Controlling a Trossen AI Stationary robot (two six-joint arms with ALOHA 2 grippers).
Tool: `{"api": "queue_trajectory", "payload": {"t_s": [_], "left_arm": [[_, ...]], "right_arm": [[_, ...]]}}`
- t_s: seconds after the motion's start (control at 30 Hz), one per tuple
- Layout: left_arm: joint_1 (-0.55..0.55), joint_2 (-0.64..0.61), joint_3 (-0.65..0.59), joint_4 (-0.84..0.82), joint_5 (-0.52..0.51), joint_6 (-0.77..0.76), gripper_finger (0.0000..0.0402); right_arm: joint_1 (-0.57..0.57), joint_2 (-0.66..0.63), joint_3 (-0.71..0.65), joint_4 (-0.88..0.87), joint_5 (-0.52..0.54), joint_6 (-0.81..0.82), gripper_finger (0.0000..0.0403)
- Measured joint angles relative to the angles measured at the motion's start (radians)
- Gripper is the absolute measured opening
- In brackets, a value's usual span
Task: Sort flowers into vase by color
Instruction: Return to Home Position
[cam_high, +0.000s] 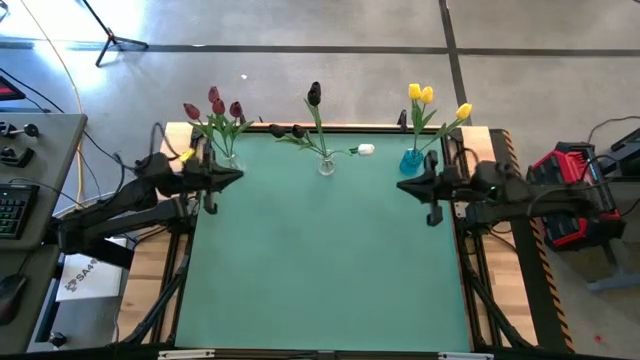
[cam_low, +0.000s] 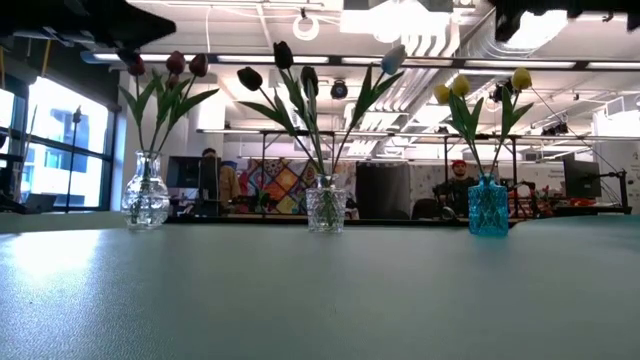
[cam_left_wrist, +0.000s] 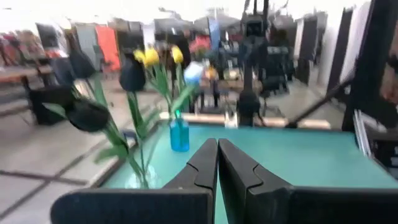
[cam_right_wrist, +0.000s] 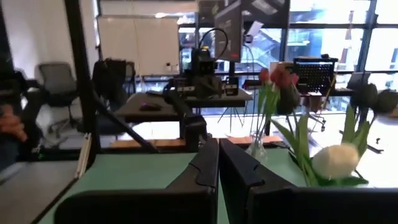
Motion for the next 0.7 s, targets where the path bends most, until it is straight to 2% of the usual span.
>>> {"api": "queue_trajectory", "payload": {"t_s": [0.17, 0.33, 0.47, 0.7], "left_arm": [[-0.004, 0.13, 0.0, 0.022, 0.084, 0.019, 0.0], [-0.018, 0.224, 0.0, 0.146, 0.104, 0.063, 0.0], [-0.007, 0.223, 0.0, 0.142, 0.104, 0.084, 0.0], [-0.006, 0.13, 0.0, 0.051, 0.121, 0.053, 0.0]], "right_arm": [[-0.015, 0.001, -0.149, 0.193, -0.017, 0.063, 0.0], [-0.012, -0.035, -0.19, 0.213, -0.022, 0.059, 0.0], [-0.012, -0.104, -0.212, 0.212, -0.021, 0.054, 0.0], [-0.016, -0.246, -0.289, 0.213, -0.042, 0.058, 0.0]]}}
